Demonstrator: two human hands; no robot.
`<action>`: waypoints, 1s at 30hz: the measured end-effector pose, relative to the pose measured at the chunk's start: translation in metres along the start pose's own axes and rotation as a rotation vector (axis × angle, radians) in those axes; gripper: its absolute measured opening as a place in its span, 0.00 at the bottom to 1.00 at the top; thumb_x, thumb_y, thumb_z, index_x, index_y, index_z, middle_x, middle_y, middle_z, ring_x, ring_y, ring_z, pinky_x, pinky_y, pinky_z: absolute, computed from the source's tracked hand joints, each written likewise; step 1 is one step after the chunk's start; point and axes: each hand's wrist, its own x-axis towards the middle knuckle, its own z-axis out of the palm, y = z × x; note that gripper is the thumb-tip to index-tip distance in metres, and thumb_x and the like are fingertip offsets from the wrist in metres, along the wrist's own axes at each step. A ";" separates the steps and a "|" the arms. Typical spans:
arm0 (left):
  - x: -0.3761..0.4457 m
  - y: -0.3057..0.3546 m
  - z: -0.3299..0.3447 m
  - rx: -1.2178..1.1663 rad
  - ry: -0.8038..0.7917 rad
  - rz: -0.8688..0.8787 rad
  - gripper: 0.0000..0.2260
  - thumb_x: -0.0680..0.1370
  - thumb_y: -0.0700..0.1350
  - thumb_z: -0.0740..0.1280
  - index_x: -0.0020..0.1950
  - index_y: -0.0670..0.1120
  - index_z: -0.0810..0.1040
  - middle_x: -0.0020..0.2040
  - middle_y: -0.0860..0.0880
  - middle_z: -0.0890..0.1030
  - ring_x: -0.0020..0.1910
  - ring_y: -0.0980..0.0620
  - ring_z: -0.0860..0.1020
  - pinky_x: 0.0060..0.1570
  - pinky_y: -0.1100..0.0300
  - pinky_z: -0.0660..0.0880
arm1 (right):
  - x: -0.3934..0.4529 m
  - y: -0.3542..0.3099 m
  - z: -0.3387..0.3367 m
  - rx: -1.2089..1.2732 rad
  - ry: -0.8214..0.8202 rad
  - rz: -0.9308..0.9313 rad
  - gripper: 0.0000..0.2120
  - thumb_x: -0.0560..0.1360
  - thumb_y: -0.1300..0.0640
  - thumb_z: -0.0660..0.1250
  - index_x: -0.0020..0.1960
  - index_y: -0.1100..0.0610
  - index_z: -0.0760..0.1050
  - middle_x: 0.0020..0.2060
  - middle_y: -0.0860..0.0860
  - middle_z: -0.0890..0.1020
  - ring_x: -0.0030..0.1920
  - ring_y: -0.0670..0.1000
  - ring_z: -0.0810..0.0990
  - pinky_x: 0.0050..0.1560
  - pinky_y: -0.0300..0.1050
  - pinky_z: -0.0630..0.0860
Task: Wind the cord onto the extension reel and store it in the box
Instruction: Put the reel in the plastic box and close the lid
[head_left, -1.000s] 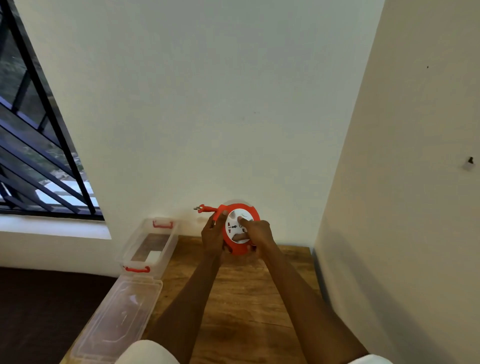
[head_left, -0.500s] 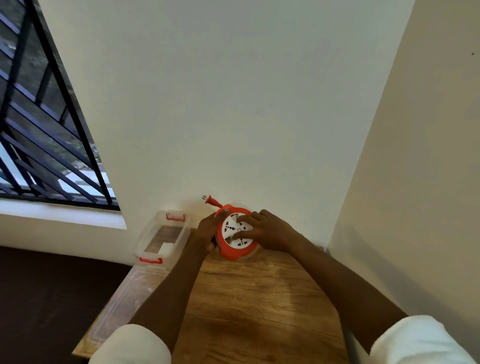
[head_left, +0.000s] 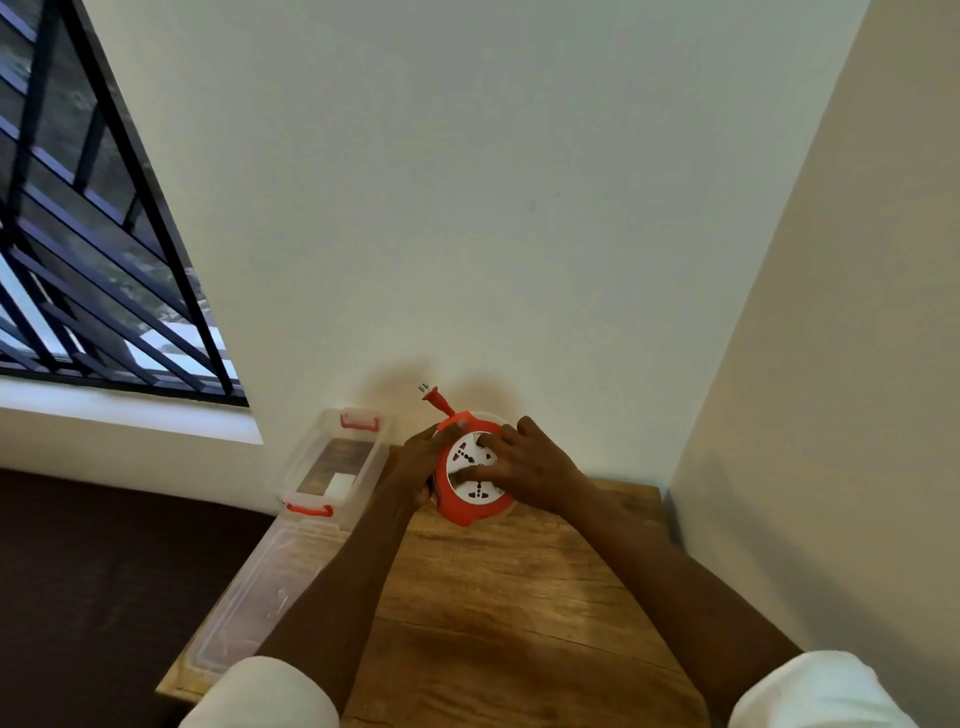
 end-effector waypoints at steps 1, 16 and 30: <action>-0.001 -0.002 -0.001 -0.025 0.000 -0.003 0.21 0.80 0.53 0.67 0.67 0.41 0.76 0.57 0.36 0.83 0.56 0.31 0.81 0.58 0.31 0.75 | -0.002 -0.003 0.003 0.045 0.021 0.027 0.36 0.66 0.44 0.79 0.72 0.41 0.70 0.67 0.55 0.76 0.65 0.59 0.76 0.59 0.56 0.76; 0.003 -0.031 -0.074 -0.199 0.029 -0.168 0.24 0.77 0.51 0.72 0.65 0.35 0.76 0.61 0.32 0.79 0.59 0.31 0.79 0.61 0.34 0.74 | 0.051 -0.029 0.064 1.491 -0.082 0.880 0.21 0.80 0.47 0.66 0.70 0.52 0.72 0.60 0.50 0.80 0.49 0.45 0.81 0.36 0.35 0.79; 0.041 -0.045 -0.187 -0.140 0.925 -0.105 0.17 0.82 0.49 0.64 0.64 0.38 0.78 0.62 0.39 0.78 0.61 0.40 0.77 0.61 0.48 0.76 | 0.096 -0.046 0.104 1.746 0.150 1.358 0.05 0.80 0.46 0.65 0.51 0.47 0.77 0.43 0.47 0.84 0.42 0.50 0.84 0.31 0.40 0.80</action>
